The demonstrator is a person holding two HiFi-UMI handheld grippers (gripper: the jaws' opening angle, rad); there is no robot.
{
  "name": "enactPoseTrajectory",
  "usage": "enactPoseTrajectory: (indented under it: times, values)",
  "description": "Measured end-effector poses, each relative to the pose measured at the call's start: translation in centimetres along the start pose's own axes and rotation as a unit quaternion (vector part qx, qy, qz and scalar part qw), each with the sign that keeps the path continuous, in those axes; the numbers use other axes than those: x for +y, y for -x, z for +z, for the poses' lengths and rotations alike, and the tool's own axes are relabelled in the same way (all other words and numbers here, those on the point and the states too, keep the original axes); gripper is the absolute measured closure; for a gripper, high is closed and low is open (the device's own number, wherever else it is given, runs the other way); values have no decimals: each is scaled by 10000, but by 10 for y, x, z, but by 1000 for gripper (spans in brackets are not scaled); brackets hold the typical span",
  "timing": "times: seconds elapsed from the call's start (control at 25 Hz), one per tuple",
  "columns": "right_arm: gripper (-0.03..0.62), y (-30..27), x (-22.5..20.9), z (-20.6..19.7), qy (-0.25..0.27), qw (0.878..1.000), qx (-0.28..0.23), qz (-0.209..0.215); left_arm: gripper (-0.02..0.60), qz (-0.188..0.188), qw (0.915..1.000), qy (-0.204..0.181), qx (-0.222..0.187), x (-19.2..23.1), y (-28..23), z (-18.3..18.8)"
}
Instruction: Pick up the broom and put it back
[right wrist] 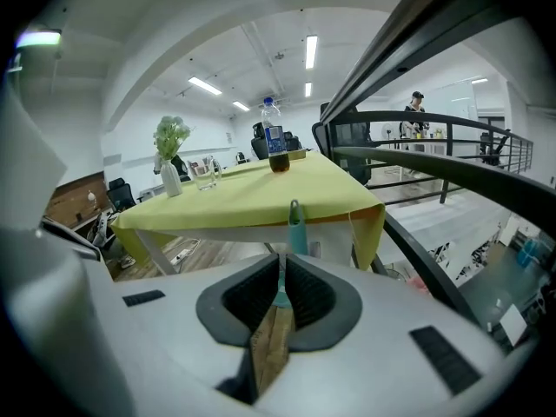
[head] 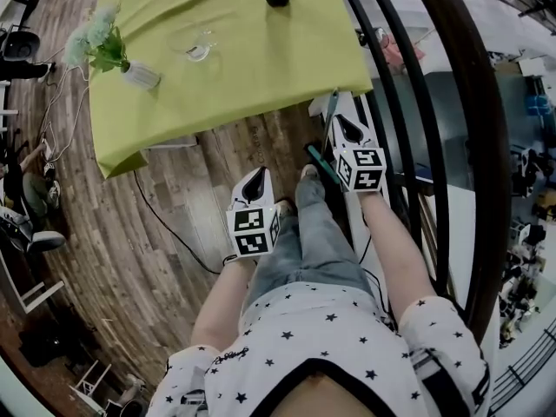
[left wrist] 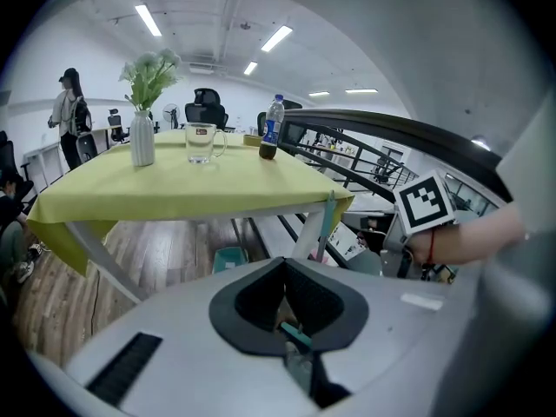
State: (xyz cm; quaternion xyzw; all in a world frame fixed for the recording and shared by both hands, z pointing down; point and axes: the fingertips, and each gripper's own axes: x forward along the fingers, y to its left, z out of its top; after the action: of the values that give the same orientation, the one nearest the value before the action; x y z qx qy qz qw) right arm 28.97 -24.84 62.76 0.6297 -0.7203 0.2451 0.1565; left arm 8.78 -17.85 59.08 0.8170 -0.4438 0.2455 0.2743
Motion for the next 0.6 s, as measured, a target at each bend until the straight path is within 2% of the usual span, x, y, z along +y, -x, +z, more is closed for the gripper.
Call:
enactPoseTrajectory:
  times: [0.24,0.6]
  values:
    - [512,-15,-12,-6,-63,10000,60,12,571,2,10000,-6,64,-1,-14,-2]
    - [468,-24,-18,-15,-27,9998,173,35,571,-41,9998,-33,183,-10,-19,-11]
